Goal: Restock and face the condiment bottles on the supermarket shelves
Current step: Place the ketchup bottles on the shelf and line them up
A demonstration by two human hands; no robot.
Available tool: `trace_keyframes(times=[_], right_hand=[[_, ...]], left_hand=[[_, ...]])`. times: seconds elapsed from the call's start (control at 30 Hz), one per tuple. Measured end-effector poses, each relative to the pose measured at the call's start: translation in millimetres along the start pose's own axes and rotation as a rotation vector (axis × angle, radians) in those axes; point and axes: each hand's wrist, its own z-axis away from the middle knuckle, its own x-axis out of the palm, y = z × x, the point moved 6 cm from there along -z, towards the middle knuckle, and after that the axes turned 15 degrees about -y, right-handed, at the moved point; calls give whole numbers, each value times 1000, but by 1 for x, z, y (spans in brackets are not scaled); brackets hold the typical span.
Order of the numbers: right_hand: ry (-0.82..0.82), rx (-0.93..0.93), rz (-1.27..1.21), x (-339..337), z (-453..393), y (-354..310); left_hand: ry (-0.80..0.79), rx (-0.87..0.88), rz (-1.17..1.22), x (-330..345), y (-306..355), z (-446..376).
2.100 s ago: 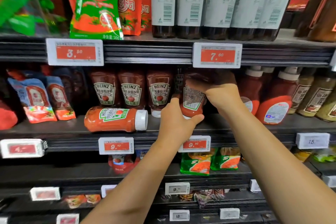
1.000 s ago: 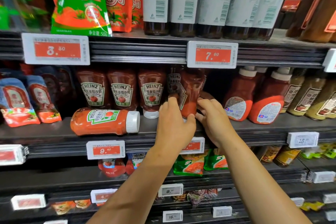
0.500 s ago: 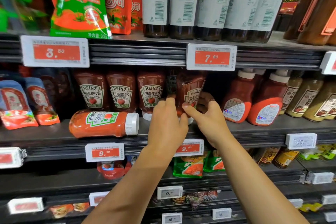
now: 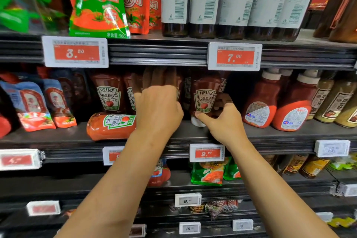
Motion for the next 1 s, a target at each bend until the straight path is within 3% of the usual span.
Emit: trace_keyframes(times=[0.1, 0.43, 0.57, 0.67, 0.8, 0.87, 1.0], right_hand=[[30, -13, 102, 5, -4, -7], [35, 41, 243, 21, -14, -15], [3, 62, 300, 22, -11, -13], [38, 20, 381, 20, 4, -18], [176, -311, 343, 35, 43, -51], [94, -372, 265, 55, 49, -64], [-247, -277, 199, 103, 40, -79]], left_hand=[[-154, -95, -23, 10, -21, -12], [47, 33, 69, 10, -26, -11], [-31, 6, 91, 12, -30, -8], [122, 24, 162, -1, -39, 12], [388, 19, 193, -23, -89, 50], [354, -101, 176, -24, -124, 60], [89, -375, 228, -8, -176, 65]])
